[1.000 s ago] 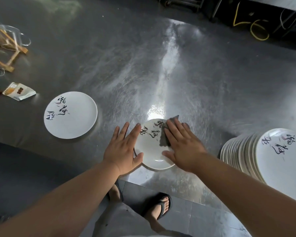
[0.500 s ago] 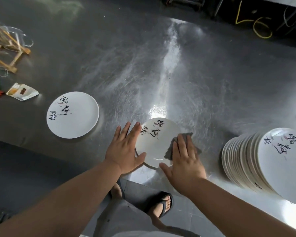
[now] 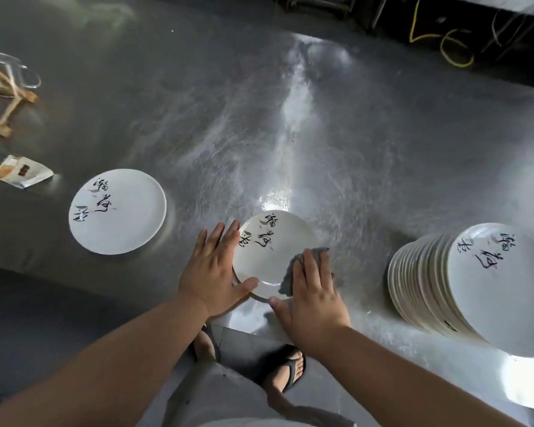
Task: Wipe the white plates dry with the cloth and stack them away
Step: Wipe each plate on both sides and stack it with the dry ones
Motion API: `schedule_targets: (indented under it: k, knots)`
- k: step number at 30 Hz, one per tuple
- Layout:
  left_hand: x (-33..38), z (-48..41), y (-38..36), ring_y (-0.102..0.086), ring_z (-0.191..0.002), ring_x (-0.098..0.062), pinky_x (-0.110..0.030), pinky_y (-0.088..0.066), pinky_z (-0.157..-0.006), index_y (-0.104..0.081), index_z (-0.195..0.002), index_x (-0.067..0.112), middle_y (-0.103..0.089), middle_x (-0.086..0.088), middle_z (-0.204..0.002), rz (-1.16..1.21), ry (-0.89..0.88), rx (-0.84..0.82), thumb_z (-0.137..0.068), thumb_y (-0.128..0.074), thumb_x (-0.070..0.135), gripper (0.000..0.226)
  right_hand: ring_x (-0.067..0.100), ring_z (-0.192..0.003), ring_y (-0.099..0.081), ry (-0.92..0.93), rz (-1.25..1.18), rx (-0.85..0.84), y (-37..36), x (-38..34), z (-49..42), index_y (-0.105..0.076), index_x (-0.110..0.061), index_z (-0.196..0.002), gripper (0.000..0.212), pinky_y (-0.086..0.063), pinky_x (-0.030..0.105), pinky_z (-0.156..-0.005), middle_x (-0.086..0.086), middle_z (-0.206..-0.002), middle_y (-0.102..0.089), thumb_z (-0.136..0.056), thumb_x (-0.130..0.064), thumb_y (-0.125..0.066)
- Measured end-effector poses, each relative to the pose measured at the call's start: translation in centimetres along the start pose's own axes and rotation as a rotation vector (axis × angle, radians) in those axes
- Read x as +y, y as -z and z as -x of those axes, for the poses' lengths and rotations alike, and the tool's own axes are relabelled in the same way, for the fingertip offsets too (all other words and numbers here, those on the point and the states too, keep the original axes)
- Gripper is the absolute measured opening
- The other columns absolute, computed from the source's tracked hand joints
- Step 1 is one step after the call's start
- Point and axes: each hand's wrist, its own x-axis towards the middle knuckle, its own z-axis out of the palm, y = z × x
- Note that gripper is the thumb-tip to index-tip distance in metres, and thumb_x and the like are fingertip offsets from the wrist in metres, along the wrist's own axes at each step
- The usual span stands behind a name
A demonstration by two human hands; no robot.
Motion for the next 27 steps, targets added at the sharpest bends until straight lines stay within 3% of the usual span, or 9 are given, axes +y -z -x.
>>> schedule_targets:
  k: [4,9,12,15,17,20,23,27]
  knots:
    - [0.2,0.2,0.0,-0.015,-0.159,-0.033,-0.054,0.000,-0.130,-0.040,-0.145,0.009,-0.010,-0.007,-0.174,-0.045,-0.018,0.070,-0.095,-0.046,0.062,0.073,0.026,-0.157,0.028,0.074,0.103,0.132,3.1,2.9,-5.9,-0.009,-0.011,-0.165,0.098,-0.031,0.056,-0.123,0.004,-0.173,0.010,-0.094,-0.079,-0.019]
    - [0.2,0.4,0.3,-0.016,-0.159,-0.031,-0.057,-0.006,-0.129,-0.046,-0.138,0.013,-0.021,-0.002,-0.172,-0.061,-0.075,0.056,-0.102,-0.036,0.054,0.055,0.024,-0.160,0.018,0.248,0.102,0.156,2.3,4.0,-4.5,-0.019,-0.013,-0.166,0.096,-0.014,0.050,-0.130,0.001,-0.175,0.000,-0.096,-0.077,-0.031]
    - [0.4,0.1,0.6,-0.020,-0.158,-0.030,-0.054,-0.003,-0.130,-0.042,-0.147,0.020,-0.027,0.005,-0.170,-0.084,-0.098,0.044,-0.102,-0.036,0.052,0.056,0.023,-0.162,0.007,0.362,0.097,0.168,0.7,5.8,-2.5,-0.031,-0.012,-0.163,0.095,-0.024,0.049,-0.128,0.001,-0.174,-0.012,-0.094,-0.076,-0.041]
    - [0.4,-0.1,0.7,-0.011,-0.160,-0.030,-0.059,-0.006,-0.128,-0.031,-0.161,0.028,-0.013,0.007,-0.174,-0.148,-0.087,-0.030,-0.102,-0.034,0.058,0.066,0.027,-0.162,-0.008,0.459,0.112,0.208,1.8,6.8,-4.5,-0.044,-0.010,-0.157,0.087,-0.026,0.054,-0.126,0.005,-0.170,-0.027,-0.094,-0.071,-0.047]
    - [0.3,-0.3,0.8,-0.010,-0.160,-0.031,-0.061,-0.009,-0.128,-0.035,-0.160,0.030,-0.008,0.006,-0.175,-0.149,-0.086,-0.056,-0.101,-0.035,0.059,0.066,0.030,-0.162,-0.003,0.433,0.191,0.211,3.5,5.5,-7.0,-0.035,-0.010,-0.161,0.091,-0.012,0.055,-0.130,0.007,-0.172,-0.021,-0.095,-0.073,-0.040]
    - [0.1,-0.2,0.9,-0.016,-0.158,-0.032,-0.060,-0.010,-0.128,-0.040,-0.157,0.029,-0.011,0.006,-0.174,-0.147,-0.102,-0.060,-0.101,-0.035,0.059,0.064,0.026,-0.159,0.021,0.339,0.294,0.161,5.4,2.7,-9.7,-0.007,-0.015,-0.168,0.094,0.012,0.047,-0.128,0.003,-0.175,0.010,-0.098,-0.076,-0.024]
    - [0.1,-0.3,0.9,-0.023,-0.155,-0.034,-0.060,-0.012,-0.127,-0.041,-0.157,0.029,-0.013,0.007,-0.174,-0.148,-0.094,-0.041,-0.101,-0.034,0.060,0.064,0.025,-0.156,0.029,0.234,0.237,0.131,4.3,2.8,-7.9,0.002,-0.014,-0.167,0.090,0.013,0.044,-0.128,0.001,-0.173,0.022,-0.101,-0.072,-0.019]
    - [0.1,0.0,0.7,-0.028,-0.152,-0.035,-0.060,-0.016,-0.126,-0.043,-0.157,0.028,-0.014,0.007,-0.173,-0.143,-0.097,0.002,-0.100,-0.036,0.059,0.065,0.028,-0.157,0.027,0.133,0.174,0.091,1.4,2.8,-2.1,-0.003,-0.012,-0.167,0.100,0.009,0.046,-0.127,0.006,-0.174,0.016,-0.090,-0.075,-0.005]
